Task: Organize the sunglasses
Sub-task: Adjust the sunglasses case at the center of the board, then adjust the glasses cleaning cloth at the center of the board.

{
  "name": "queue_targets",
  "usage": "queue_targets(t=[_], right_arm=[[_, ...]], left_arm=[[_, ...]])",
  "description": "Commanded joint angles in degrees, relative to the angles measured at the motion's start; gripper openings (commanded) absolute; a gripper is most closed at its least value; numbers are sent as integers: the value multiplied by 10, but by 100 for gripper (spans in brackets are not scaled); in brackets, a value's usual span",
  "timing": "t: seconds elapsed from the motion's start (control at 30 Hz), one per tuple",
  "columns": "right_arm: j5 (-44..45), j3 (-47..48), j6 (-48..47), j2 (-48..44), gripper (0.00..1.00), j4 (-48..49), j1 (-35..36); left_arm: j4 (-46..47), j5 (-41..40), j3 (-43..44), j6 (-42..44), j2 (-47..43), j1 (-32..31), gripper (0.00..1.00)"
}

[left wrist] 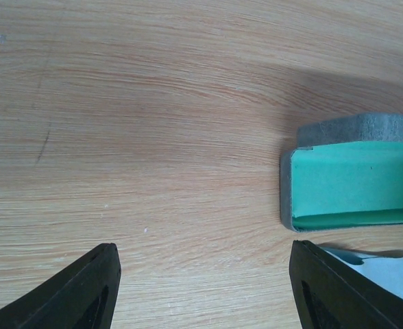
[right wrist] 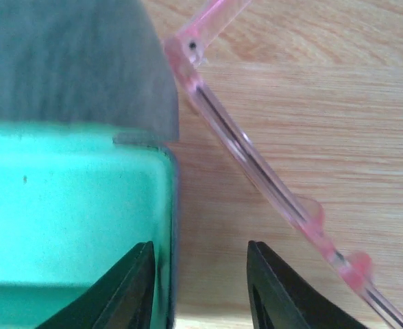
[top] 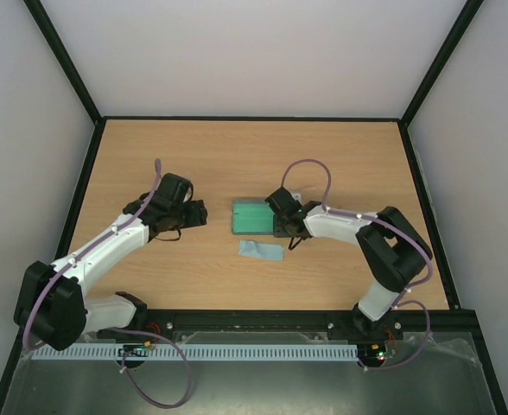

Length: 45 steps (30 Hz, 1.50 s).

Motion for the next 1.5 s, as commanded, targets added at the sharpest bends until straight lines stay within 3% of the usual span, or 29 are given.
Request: queue_targets(t=[0.0, 0.17, 0.27, 0.6, 0.87, 1.47], right_arm=[[-17, -25, -14, -67, 41, -29, -3], [-54, -33, -22, -154, 47, -55, -3], [-104, -60, -11, -202, 48, -63, -3], [-197, -160, 48, -233, 40, -60, 2], [-197, -155, 61, -193, 40, -45, 8], [-137, -119, 85, -131, 36, -64, 41]], left_arm=[[-7, -3, -4, -6, -3, -4, 71], [-16, 2, -13, -15, -18, -14, 71], [-14, 12, -29, -27, -27, -24, 63], [0, 14, -53, -44, -31, -48, 16], [5, 18, -56, -39, -29, -49, 23], [25, 34, -66, -32, -28, -49, 23]])
